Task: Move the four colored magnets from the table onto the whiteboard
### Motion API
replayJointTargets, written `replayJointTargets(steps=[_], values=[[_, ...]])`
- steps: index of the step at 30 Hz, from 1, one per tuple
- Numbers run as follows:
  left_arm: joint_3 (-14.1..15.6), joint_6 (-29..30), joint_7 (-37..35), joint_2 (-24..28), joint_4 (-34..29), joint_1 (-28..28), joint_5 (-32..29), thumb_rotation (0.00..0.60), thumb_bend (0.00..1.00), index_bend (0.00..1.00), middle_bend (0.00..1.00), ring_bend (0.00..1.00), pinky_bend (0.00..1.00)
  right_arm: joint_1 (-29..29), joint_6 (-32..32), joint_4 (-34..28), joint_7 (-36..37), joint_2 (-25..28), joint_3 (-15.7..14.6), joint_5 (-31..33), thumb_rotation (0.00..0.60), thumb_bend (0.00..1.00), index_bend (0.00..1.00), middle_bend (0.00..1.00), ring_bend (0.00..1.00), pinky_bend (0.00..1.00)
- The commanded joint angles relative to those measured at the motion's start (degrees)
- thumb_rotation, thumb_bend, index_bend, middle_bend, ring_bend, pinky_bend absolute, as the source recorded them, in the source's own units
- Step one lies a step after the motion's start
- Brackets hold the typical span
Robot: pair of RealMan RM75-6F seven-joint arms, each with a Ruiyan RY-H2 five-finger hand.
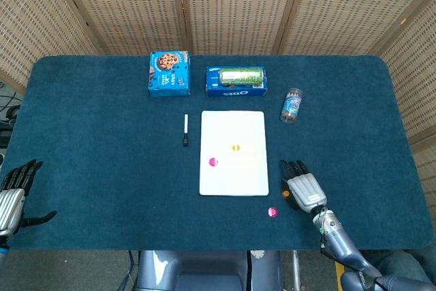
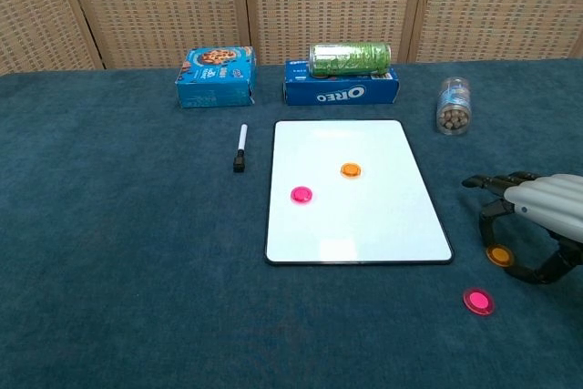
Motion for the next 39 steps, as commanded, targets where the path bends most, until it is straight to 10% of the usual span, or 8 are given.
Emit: replayJointTargets(steps=[1,23,39], values=[[0.0,0.0,0.0,0.0,0.0,0.0,0.0,0.600,0.00,0.00,0.00,0.00,0.00,0.0,0.1,0.0,0.0,0.0,0.1,-0.1,0.600,0.39,0.56,0.00,0.00,0.01],[-0.3,-0.8,-0.6,0.1,0.3,-0.2,-0.9,0.600,0.00,0.00,0.00,0.00,0.00,14.1,-5.7,-8.7,-13.7,1.4,14.0,16.5,0.600,0.39,0.56,0.00,0.00,0.01],[-0.5,-2.1,-2.1,0.1,1.3,-0.7,-1.7,0.600,0.00,0.00,0.00,0.00,0.00,22.5,-3.0,-3.3,-23.9,-7.5,12.2,30.4,0.600,0.39,0.56,0.00,0.00,0.01]])
